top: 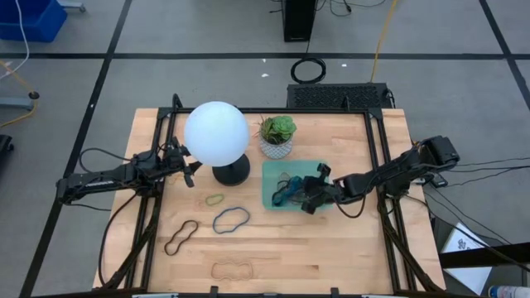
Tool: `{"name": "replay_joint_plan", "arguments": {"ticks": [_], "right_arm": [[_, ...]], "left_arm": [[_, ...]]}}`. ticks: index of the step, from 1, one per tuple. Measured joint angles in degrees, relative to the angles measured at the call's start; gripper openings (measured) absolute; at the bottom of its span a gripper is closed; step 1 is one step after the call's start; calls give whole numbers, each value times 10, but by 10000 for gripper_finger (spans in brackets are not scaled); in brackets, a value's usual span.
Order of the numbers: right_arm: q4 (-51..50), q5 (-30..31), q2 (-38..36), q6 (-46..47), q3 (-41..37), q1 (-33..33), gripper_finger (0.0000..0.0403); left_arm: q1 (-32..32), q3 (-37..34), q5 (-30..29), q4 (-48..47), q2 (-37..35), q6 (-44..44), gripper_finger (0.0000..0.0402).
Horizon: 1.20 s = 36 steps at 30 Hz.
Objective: Pick and place rubber bands into bin
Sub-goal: Put the right black rubber band into the blue bin, then put the yellow rubber band into the blue bin
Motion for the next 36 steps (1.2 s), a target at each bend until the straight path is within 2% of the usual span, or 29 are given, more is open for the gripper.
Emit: {"name": "replay_joint_plan", "arguments": {"ticks": [7,13,20,30,33,36], "right_arm": [[32,-12,1,-19,-1,0,40],[47,-10,-2,-21,-1,0,94],[49,-10,-59,-20,-1,0,144],[45,-11,-158,-40,-1,5,152],[44,-12,-179,-38,-1,27,152],[55,-24,-197,-35,-8,72,155]], "left_arm": [[0,0,0,0,0,5,186],[0,0,0,0,0,5,186],[0,-1,-1,12,0,-1,186],[0,-2,0,19,0,-24,186],[0,-1,17,20,0,-48,186],[-1,-1,57,21,0,-59,186]]}}
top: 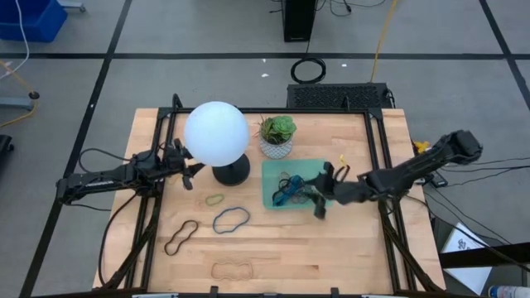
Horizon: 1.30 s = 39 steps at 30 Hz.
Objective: Pick and place rubber bands into bin
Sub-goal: Put the yellow rubber band into the blue bin
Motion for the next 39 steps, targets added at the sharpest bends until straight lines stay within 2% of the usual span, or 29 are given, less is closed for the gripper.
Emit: {"name": "replay_joint_plan", "arguments": {"ticks": [3,6,12,17,21,25,33,39], "right_arm": [[19,33,-10,1,-18,46,155],[60,74,-13,1,-38,74,152],[131,75,-12,1,-70,86,150],[137,75,-12,0,-80,85,152],[138,76,-12,-1,-85,85,150],[138,76,-12,-5,-85,80,149],[136,75,-12,-16,-85,71,152],[136,75,-12,-25,-85,70,149]], "left_arm": [[0,0,48,2,0,-1,186],[0,0,66,7,0,15,186],[0,7,21,4,0,40,186],[0,61,-6,-101,14,33,186],[0,100,-79,-154,46,-31,186],[0,135,-103,-190,93,-78,186],[0,225,-108,-322,194,-203,186],[0,295,-99,-444,281,-259,186]]}}
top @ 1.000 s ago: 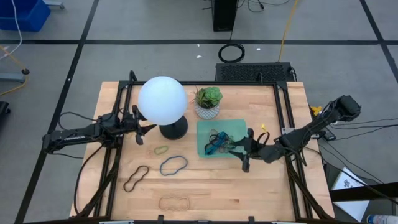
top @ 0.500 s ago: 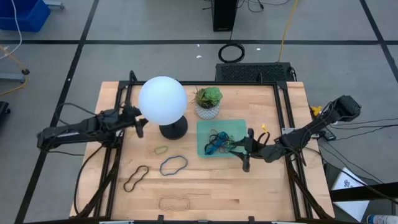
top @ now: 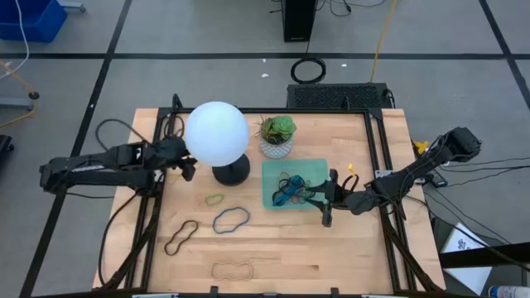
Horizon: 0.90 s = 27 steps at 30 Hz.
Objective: Pick and place rubber bands into bin
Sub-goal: Put the yellow rubber band into the blue bin
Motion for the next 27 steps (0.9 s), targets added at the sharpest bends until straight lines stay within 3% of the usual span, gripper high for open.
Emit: {"name": "replay_joint_plan", "arguments": {"ticks": [7,20,27], "right_arm": [[-1,0,2,0,0,0,152],[0,0,16,8,0,0,150],[0,0,16,9,0,0,148]], "left_arm": [[0,59,27,-125,95,-124,186],[0,58,28,-164,204,-113,186],[0,58,63,-170,252,-108,186]]}}
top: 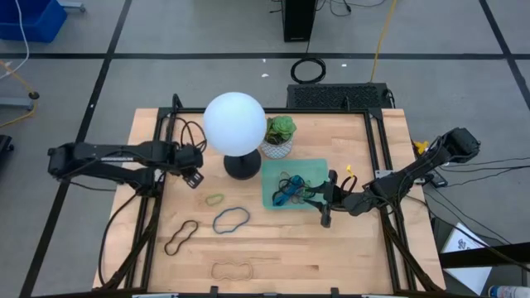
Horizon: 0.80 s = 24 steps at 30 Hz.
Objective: Pick and place rubber bands into bin
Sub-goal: Put the yellow rubber band into the blue bin
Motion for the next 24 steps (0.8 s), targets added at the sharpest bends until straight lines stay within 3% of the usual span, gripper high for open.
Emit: {"name": "replay_joint_plan", "arguments": {"ticks": [24], "right_arm": [[0,0,0,0,0,0,143]], "left_arm": [[8,-22,4,-22,155,-24,186]]}}
